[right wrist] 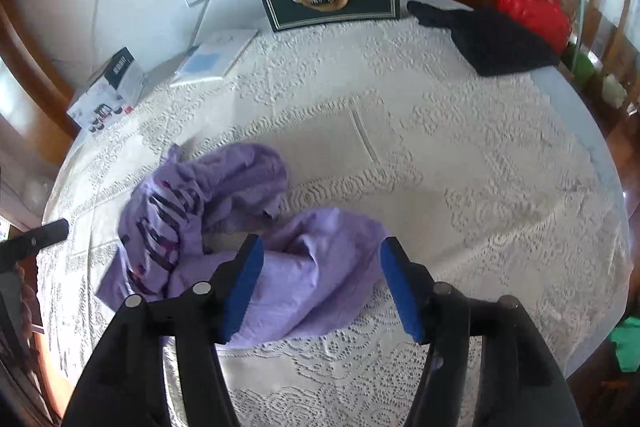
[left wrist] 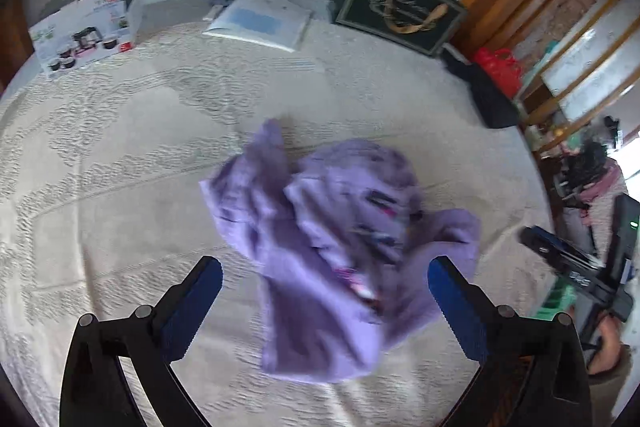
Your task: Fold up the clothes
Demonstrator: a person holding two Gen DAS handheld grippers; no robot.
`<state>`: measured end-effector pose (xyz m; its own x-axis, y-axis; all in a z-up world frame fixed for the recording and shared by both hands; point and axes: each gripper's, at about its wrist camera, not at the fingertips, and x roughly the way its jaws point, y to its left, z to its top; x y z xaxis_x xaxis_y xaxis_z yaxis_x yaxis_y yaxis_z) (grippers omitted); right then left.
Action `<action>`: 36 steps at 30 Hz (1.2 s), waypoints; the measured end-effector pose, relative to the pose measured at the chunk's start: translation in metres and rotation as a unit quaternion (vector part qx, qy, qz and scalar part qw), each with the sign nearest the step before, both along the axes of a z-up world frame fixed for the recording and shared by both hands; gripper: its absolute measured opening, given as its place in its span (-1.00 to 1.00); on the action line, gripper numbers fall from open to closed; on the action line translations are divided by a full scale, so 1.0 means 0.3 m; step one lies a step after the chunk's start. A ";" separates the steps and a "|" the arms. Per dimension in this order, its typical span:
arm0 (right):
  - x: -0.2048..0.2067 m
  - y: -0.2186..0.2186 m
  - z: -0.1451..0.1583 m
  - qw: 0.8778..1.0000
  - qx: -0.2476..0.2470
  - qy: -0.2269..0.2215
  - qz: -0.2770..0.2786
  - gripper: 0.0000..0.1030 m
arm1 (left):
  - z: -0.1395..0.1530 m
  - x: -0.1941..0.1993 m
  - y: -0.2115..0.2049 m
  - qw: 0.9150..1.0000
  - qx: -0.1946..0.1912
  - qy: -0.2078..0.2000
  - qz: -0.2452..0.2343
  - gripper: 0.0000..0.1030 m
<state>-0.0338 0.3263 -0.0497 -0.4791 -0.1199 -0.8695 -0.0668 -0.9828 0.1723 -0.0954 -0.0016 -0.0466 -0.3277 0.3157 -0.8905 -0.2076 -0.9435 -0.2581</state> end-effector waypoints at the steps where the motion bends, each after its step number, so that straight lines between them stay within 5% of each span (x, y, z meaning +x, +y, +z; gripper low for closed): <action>1: 0.002 0.009 -0.018 1.000 0.002 -0.007 -0.004 0.20 | -0.022 -0.018 -0.023 1.000 -0.011 -0.002 0.006 0.99; 4: 0.011 0.046 -0.069 0.999 0.004 -0.028 -0.021 0.42 | -0.101 -0.080 -0.078 0.999 -0.043 -0.017 0.029 0.94; 12: -0.034 0.094 -0.161 0.997 -0.011 -0.061 -0.053 0.42 | -0.200 -0.222 -0.055 0.998 -0.051 -0.017 0.017 0.89; 16: -0.095 0.073 -0.200 0.996 -0.007 -0.073 -0.054 0.47 | -0.298 -0.280 -0.005 0.997 -0.059 -0.050 -0.004 0.88; 19: -0.141 0.043 -0.246 0.995 -0.003 -0.087 -0.051 0.99 | -0.355 -0.273 0.055 0.994 -0.078 -0.064 -0.029 0.71; 20: -0.156 0.026 -0.267 0.994 -0.005 -0.096 -0.042 1.00 | -0.356 -0.262 0.078 0.993 -0.096 -0.056 -0.042 0.57; 21: -0.170 0.005 -0.291 0.994 -0.007 -0.107 -0.028 1.00 | -0.356 -0.252 0.101 0.991 -0.113 -0.049 -0.057 0.11; 22: -0.180 -0.016 -0.297 0.994 -0.004 -0.110 -0.015 0.56 | -0.342 -0.246 0.110 0.992 -0.098 -0.051 -0.067 -0.26; 23: -0.187 -0.036 -0.292 0.994 0.003 -0.108 -0.003 -0.52 | -0.328 -0.247 0.108 0.993 -0.073 -0.064 -0.068 -0.67; 24: -0.194 -0.056 -0.288 0.994 0.011 -0.106 0.009 -0.83 | -0.308 -0.248 0.104 0.994 -0.071 -0.057 -0.066 -0.67; 27: -0.228 -0.099 -0.199 0.997 0.029 -0.064 0.040 -0.88 | -0.204 -0.262 0.057 0.997 -0.069 -0.014 -0.043 -0.68; 31: -0.285 -0.082 0.114 0.996 0.030 0.077 0.039 -0.89 | 0.069 -0.291 -0.139 0.996 -0.044 0.068 0.040 -0.68; 36: -0.266 0.016 0.525 0.970 0.013 0.242 -0.014 -0.89 | 0.412 -0.234 -0.396 0.981 -0.035 0.150 0.114 -0.68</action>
